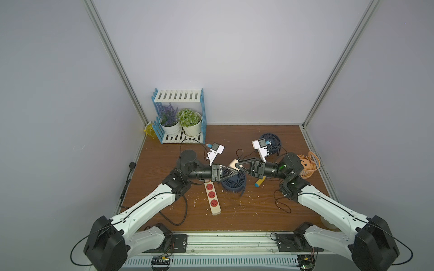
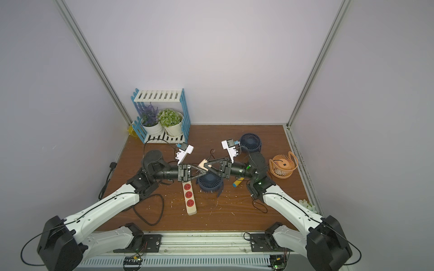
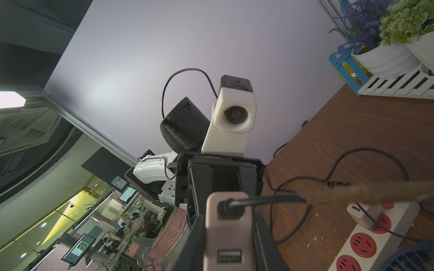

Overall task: Plug the desk fan into the power strip
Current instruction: Pick up the plug from the center of the board.

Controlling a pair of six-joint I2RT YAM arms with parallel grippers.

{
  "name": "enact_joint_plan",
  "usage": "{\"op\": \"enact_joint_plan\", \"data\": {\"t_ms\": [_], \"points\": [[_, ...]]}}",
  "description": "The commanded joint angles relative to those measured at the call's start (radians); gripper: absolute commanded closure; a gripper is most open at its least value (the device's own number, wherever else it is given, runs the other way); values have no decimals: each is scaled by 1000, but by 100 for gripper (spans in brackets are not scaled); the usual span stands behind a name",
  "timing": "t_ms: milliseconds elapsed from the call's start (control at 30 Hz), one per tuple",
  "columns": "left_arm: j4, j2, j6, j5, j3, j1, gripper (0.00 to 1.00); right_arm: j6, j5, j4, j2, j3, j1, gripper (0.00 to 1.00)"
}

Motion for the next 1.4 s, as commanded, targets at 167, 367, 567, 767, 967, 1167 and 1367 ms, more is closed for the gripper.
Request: {"op": "enact_joint_plan", "data": {"t_ms": [167,367,567,767,967,1167,1367], "points": [[-113,-19,94,38,-9,7,88,-323,-125,-522,-46,156,-23,50],[-316,-37,225,76,28,6,90,-500,-260,-787,-19,242,-25,47],[-449,-41,298,129,76,6,92,-522,-297,-813,5,266,-25,47],[-475,-45,305,140,91,5,92,-479,-313,-747,40,254,-25,48],[-484,-38,308,154,98,5,94,-441,-320,-699,56,246,-21,54],[-485,-28,314,157,106,5,95,-433,-314,-699,76,230,-15,58],[-488,-23,315,161,107,6,96,-386,-314,-636,89,212,-7,68]]}}
